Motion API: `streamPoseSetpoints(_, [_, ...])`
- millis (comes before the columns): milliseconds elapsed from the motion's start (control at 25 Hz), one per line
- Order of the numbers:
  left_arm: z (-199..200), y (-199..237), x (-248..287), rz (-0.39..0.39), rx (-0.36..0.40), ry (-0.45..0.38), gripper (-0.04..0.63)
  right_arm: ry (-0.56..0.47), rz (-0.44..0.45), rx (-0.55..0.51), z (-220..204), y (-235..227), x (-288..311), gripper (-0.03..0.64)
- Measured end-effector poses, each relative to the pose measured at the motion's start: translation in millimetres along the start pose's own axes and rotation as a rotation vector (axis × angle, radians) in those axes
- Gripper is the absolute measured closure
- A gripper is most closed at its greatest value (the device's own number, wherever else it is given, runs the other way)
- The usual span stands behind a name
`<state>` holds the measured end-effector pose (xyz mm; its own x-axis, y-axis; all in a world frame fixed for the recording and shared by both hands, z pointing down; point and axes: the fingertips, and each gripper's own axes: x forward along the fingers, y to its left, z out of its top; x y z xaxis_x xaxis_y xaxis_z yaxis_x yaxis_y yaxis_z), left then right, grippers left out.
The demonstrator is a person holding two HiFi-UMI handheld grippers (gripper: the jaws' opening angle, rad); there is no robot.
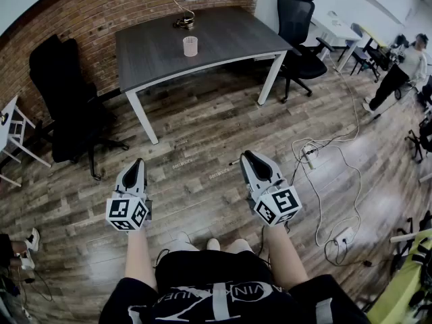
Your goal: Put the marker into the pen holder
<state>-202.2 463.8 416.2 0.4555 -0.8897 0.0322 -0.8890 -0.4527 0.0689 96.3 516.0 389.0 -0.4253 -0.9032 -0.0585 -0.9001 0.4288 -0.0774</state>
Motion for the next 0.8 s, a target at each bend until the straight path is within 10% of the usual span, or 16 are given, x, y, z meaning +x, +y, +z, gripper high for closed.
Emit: streamPoseSetpoints(800, [-7.4, -8.5, 3.4, 0.027, -0.018, 0.008, 0.583, -0.008, 0.032, 0.033, -4.7, -9.2, 4.6, 0.561])
